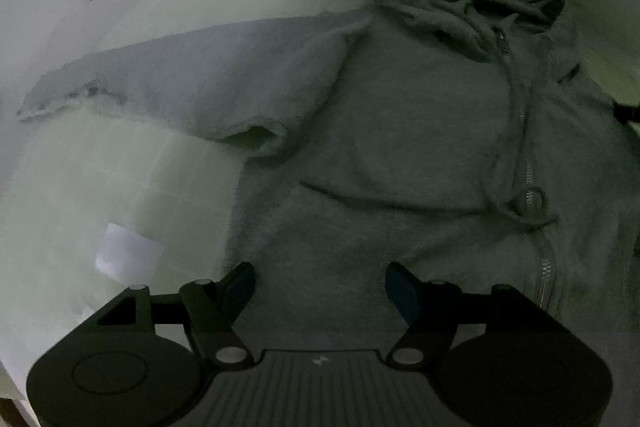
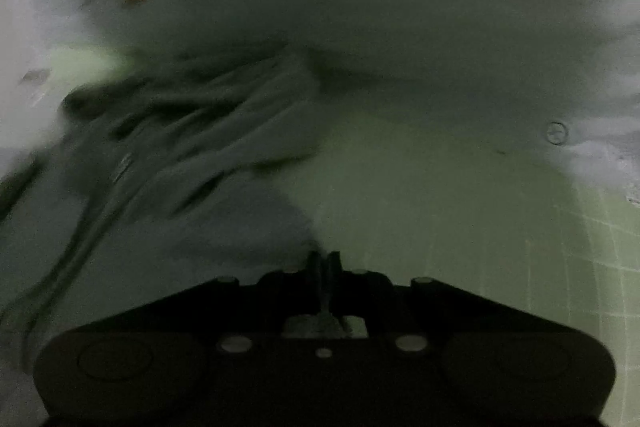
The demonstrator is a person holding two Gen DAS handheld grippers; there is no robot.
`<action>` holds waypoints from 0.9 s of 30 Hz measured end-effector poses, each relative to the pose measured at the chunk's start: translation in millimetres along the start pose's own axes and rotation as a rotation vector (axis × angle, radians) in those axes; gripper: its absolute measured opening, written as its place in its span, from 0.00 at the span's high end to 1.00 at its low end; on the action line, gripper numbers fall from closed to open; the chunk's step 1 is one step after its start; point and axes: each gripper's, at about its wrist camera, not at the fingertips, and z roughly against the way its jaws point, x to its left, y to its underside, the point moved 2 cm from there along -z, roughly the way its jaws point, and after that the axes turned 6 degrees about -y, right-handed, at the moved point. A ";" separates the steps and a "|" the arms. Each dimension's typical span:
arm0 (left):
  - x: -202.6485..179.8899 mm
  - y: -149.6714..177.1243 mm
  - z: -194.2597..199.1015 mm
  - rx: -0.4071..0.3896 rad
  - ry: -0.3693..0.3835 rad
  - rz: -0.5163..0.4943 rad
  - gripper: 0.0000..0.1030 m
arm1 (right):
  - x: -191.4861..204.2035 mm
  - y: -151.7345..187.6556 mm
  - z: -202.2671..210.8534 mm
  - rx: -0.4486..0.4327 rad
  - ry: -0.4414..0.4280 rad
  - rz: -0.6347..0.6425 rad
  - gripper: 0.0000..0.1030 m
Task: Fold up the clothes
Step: 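Smooth the hoodie body with the left tool while the right tool pinches the hem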
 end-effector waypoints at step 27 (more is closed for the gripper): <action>76.4 74.7 29.0 -0.007 0.234 -0.123 0.91 | 91.7 243.0 203.3 0.029 0.042 -0.559 0.85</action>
